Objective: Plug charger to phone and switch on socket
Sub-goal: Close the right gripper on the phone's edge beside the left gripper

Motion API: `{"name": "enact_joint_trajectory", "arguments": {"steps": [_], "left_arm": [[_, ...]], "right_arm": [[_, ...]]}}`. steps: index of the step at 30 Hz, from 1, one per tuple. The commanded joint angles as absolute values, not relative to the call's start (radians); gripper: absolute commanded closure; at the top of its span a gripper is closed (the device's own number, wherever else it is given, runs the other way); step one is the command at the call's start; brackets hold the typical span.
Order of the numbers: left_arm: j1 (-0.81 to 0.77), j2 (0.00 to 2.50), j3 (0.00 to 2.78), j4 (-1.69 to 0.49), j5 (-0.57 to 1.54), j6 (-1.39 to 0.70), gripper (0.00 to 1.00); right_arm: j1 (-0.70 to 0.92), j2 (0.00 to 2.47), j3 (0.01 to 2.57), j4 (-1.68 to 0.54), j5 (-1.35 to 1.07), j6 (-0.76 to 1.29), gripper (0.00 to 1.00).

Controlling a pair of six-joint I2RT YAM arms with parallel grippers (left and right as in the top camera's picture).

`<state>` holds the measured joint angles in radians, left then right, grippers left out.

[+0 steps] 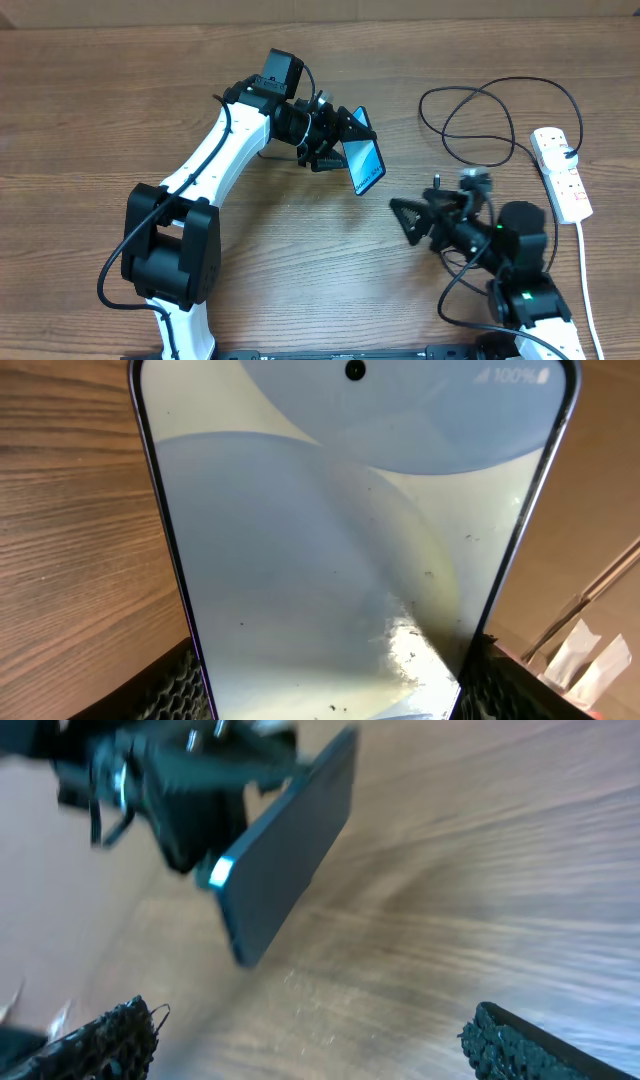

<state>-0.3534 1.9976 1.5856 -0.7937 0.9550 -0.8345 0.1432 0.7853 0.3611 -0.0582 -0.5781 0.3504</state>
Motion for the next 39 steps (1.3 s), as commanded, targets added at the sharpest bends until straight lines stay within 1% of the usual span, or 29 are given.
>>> {"name": "enact_joint_trajectory", "arguments": {"steps": [1,6,11,17,22,32,34,37,39], "left_arm": [[-0.352,2.001,1.613,-0.788,0.934,-0.883,0.47],[-0.352,2.001,1.613,-0.788,0.906,-0.923,0.48],[-0.352,2.001,1.613,-0.777,0.907,-0.945,0.48],[-0.352,2.001,1.613,-0.777,0.91,-0.947,0.48],[-0.355,2.001,1.613,-0.776,0.91,-0.949,0.48],[-0.359,2.001,1.613,-0.772,0.897,-0.95,0.49],[-0.363,2.001,1.613,-0.773,0.897,-0.95,0.48],[-0.376,2.001,1.613,-0.772,0.888,-0.95,0.48],[-0.386,2.001,1.613,-0.767,0.883,-0.95,0.48]], "right_arm": [[0.228,0.817,0.387,-0.022,-0.477,0.321,0.0],[0.363,0.891,0.387,0.131,-0.323,0.321,0.0],[0.448,1.021,0.387,0.293,-0.246,0.334,0.0],[0.453,1.161,0.387,0.467,-0.156,0.452,0.0],[0.453,1.243,0.387,0.583,-0.15,0.527,0.0],[0.453,1.319,0.387,0.694,-0.15,0.577,0.0],[0.453,1.319,0.387,0.695,-0.147,0.577,0.05],[0.453,1.319,0.387,0.695,-0.147,0.577,0.14],[0.453,1.319,0.387,0.695,-0.147,0.577,0.15]]}}
